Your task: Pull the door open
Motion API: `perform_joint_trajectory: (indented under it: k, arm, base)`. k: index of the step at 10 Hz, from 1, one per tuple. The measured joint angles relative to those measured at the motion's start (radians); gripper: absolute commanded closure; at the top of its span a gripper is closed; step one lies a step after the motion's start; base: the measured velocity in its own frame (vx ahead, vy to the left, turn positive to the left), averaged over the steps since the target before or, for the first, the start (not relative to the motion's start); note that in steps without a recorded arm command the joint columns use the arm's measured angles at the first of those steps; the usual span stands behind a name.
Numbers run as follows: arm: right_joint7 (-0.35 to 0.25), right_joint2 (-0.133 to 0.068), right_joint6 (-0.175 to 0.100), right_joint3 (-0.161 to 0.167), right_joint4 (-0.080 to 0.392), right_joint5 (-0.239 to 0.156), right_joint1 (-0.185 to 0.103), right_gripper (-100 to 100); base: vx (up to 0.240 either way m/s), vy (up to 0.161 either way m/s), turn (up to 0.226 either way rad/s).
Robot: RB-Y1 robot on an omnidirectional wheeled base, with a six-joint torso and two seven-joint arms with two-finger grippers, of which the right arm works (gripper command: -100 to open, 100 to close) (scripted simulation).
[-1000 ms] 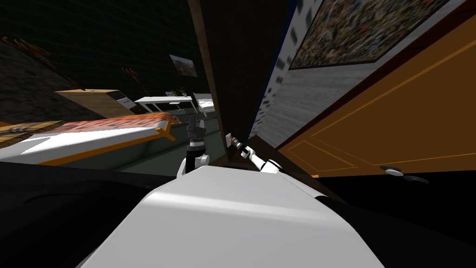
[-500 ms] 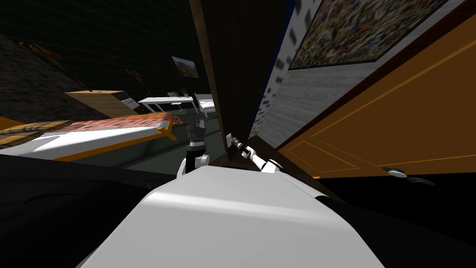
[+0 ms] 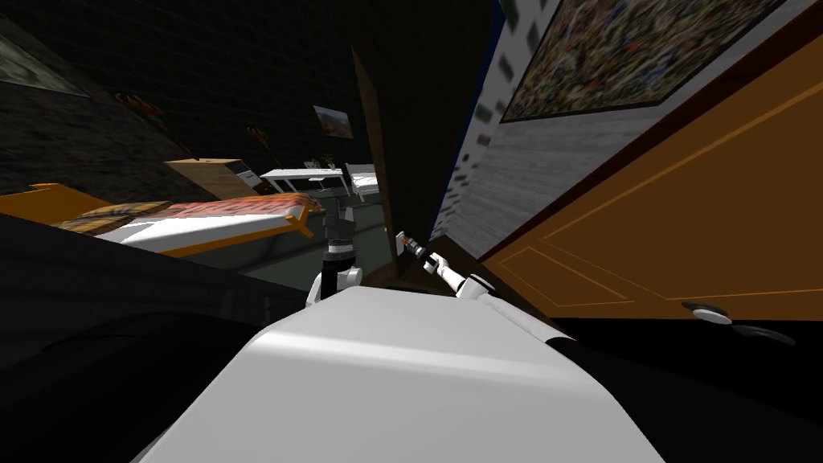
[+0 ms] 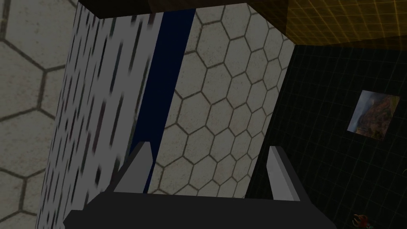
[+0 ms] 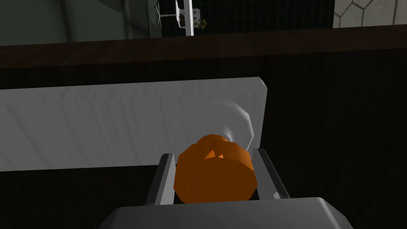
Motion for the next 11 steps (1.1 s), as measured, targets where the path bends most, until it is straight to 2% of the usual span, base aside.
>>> perform_joint_trajectory:
  k: [1, 2, 3, 4, 6, 8, 9, 11]
  arm:
    - [-0.016, -0.023, -0.014, 0.008, -0.006, -0.002, 0.001, 100]
    - [-0.03, -0.032, -0.048, 0.014, 0.028, -0.004, -0.012, 100]
    - [-0.043, -0.05, -0.069, 0.02, 0.032, -0.006, -0.013, 100]
    - [-0.061, -0.083, -0.075, 0.028, 0.005, -0.008, -0.008, 100]
    - [-0.079, -0.097, -0.109, 0.035, 0.034, -0.012, -0.022, 100]
    - [-0.099, -0.131, -0.132, 0.043, 0.029, -0.015, -0.02, 100]
    - [-0.105, -0.132, -0.145, 0.046, 0.042, -0.016, -0.027, 100]
    - [-0.127, -0.15, -0.19, 0.054, 0.084, -0.021, -0.045, 100]
  base:
    - [-0.037, -0.103, 0.181]
    - [-0.031, -0.082, 0.146]
    - [-0.062, -0.098, 0.231]
    - [-0.053, -0.082, 0.114]
    - [-0.031, -0.042, 0.121]
    - [-0.026, -0.034, 0.096]
    - [-0.031, -0.028, 0.15]
    - [-0.034, -0.044, 0.201]
